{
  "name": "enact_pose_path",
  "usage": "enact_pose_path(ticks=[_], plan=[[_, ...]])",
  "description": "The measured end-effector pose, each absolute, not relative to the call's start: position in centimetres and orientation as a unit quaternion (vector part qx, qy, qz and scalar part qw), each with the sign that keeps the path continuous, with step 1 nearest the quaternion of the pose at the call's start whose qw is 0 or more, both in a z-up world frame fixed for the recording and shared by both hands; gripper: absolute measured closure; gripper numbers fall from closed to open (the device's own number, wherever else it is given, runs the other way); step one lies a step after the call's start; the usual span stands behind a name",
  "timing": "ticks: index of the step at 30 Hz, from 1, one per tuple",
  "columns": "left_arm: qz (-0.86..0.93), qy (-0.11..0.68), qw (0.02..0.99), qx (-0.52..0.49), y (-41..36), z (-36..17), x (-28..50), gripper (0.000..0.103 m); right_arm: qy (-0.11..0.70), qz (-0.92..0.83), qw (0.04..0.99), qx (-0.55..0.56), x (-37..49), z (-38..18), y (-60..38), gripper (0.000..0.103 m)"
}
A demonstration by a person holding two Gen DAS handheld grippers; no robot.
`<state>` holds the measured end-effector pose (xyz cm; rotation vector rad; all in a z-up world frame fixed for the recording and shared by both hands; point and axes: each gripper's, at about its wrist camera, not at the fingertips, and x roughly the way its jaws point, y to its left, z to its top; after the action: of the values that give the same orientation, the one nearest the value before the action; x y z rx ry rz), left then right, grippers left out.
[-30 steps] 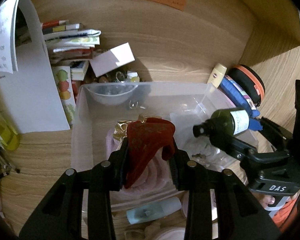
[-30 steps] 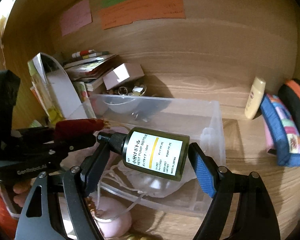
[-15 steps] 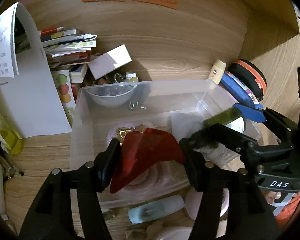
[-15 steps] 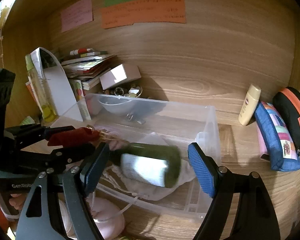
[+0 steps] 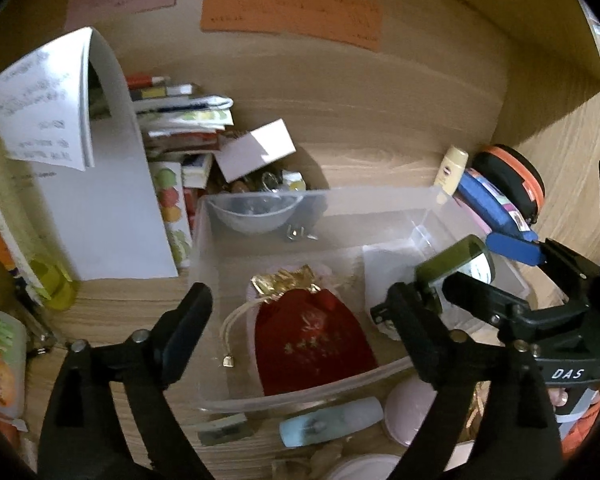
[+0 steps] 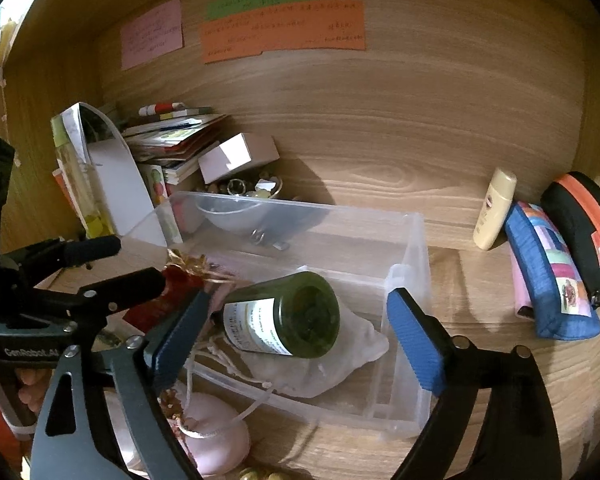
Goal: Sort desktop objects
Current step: 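Carry the red pouch and green bottle over the clear box and release both inside, then grasp the small grey case with the left gripper while the right gripper grasps the gourd bead charm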
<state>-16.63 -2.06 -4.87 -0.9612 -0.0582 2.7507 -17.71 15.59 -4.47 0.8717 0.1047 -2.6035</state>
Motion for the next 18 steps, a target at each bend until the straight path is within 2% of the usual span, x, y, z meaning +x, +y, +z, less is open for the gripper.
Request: enact_pose_path(ticks=[6, 18], plan=[[0.947, -0.014, 0.105, -0.305, -2.6, -4.1, -15.9, 0.008, 0.023, -0.935, 0.194, 0.296, -17.2, -3.9, 16.2, 0.002], [0.944, -0.06, 0.085, -0.314, -7.2, -2.0, -13.5, 0.007, 0.003, -0.945, 0.18, 0.274, -15.2, -1.9, 18.0, 0.001]])
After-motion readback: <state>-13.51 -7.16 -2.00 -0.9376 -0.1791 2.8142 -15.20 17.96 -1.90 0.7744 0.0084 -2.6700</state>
